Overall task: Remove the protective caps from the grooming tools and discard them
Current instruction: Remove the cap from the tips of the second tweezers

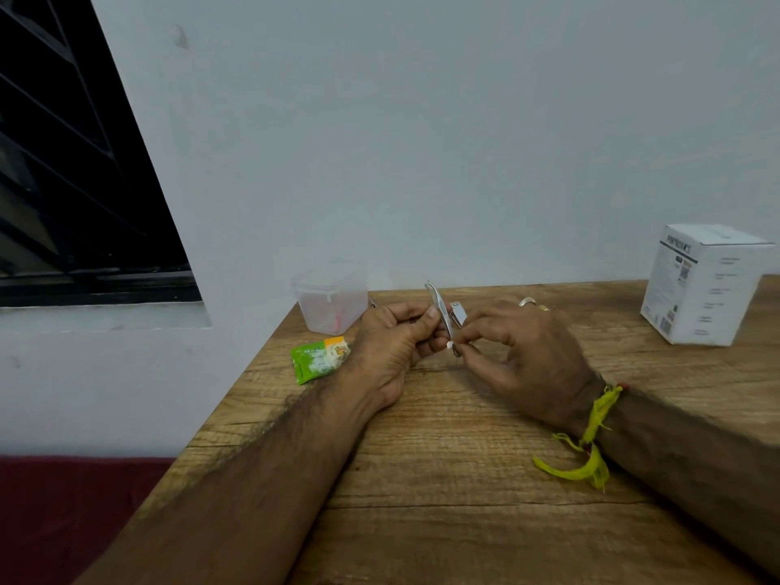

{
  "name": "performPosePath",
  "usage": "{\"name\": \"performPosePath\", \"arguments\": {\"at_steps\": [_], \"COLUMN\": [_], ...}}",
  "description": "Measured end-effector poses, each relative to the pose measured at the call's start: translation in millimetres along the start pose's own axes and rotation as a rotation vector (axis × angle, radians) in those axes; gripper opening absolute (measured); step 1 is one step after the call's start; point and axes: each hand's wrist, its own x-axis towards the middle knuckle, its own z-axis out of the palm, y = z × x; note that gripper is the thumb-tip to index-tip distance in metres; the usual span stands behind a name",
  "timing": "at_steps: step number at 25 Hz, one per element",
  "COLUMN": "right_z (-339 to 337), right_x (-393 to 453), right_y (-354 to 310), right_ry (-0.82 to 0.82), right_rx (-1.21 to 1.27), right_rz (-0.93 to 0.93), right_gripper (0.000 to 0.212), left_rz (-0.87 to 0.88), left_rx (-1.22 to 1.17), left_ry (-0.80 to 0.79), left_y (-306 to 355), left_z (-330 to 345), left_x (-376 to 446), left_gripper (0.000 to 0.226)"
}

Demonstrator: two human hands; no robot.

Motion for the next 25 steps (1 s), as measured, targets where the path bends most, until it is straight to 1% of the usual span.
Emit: {"name": "performPosePath", "arguments": {"at_steps": [5,10,16,23,25], "right_z": [0.0,-1.7,-2.4,-3.2,-2.1], "right_x": [-2.5,-2.2,-2.3,-1.4,-0.4], "right_y": [1.6,0.9,-0.2,0.5,-0.6], "right_ry": [-0.039,-0.064,-0.033,-0.009,-0.009], "right_rx": [-0.004,0.020,0.035,0.026,0.019], "right_rz": [-0.046,-0.047,0.016,0.067,0.040], "right_gripper": [0.014,0.018,0.005,0.008,0.009], "left_rz": [-0.011,-0.023,-0.015,-0.013,0.000], "left_rx": [-0.013,-0.025,-0.019,-0.018,0.011], "left_ry": [0.018,0.033,0.033,0.031,-0.001], "left_y": [1.4,3.7,3.4,2.6,1.2], "left_z": [2.5,1.7,2.5,2.2,2.8], "left_x": [-2.2,-2.3,-2.5,-2.1,-3.1], "left_gripper": [0.013,0.011,0.012,0.010,0.010]}}
